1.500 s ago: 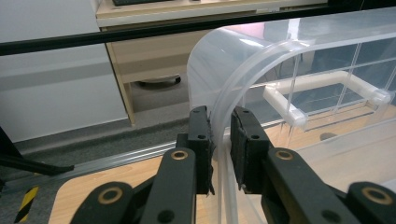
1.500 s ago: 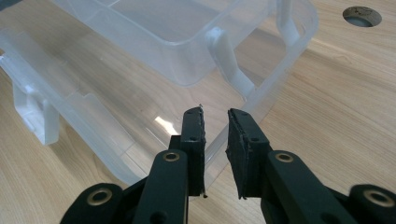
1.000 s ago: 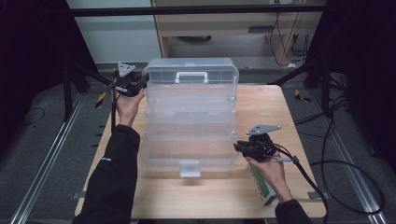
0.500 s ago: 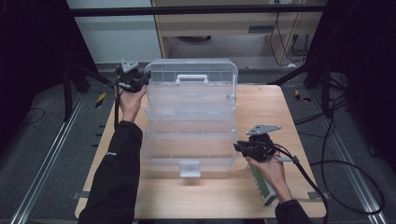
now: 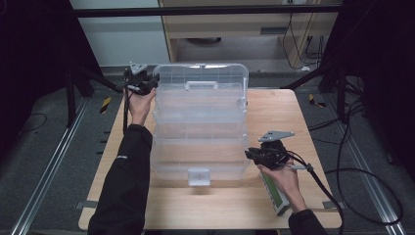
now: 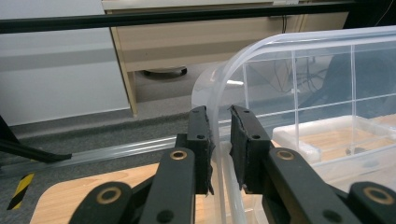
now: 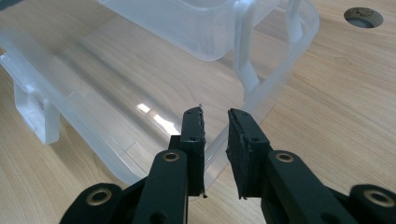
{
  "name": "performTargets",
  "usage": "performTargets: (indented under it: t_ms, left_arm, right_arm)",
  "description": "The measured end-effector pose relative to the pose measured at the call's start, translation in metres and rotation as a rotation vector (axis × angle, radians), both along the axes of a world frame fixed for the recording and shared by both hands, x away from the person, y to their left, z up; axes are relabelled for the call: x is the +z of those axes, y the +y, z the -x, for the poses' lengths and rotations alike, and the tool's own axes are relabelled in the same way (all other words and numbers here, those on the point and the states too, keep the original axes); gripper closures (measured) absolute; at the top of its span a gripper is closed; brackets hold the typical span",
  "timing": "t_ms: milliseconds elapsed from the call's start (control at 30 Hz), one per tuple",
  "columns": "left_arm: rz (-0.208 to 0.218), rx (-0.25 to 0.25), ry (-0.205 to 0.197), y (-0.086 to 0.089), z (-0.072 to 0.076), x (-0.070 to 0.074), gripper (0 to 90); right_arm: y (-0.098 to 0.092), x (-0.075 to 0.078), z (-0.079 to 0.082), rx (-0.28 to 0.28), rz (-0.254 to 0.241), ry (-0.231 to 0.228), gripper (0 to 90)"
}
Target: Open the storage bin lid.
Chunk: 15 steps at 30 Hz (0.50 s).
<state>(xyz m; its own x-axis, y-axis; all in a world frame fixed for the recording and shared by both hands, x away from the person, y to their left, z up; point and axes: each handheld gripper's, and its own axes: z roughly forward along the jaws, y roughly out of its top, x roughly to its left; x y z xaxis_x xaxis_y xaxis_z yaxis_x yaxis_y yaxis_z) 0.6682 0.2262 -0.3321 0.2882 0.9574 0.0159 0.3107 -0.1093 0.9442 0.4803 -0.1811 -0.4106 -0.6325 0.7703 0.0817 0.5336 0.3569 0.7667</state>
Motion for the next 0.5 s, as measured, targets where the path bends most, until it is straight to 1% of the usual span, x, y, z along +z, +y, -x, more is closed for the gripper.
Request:
performTargets:
  t_ms: [133,267,333,433,500]
  left_arm:
    - [-0.012,0.003,0.007,-0.0008,-0.0028,-0.0006,77.2]
    - [-0.003,0.001,0.011,-0.0001,-0.0051,-0.0024,76.7]
    - [-0.007,0.001,0.012,-0.0007,-0.0061,-0.0031,75.9]
    - [-0.019,-0.006,0.023,-0.0004,-0.0076,-0.0053,70.7]
    - [-0.022,-0.005,0.036,0.0017,-0.0076,-0.0068,69.3]
  right_arm:
    - [0.0,0.0,-0.0001,0.001,0.001,0.0,76.5]
    - [0.0,0.0001,0.0,0.0,0.004,0.0,76.5]
    - [0.0,0.0001,0.0001,0.002,0.003,0.001,76.5]
    - [0.0004,0.0002,0.0001,0.005,0.006,-0.002,76.6]
    - [0.0002,0.0002,0.0,0.006,0.006,-0.003,76.5]
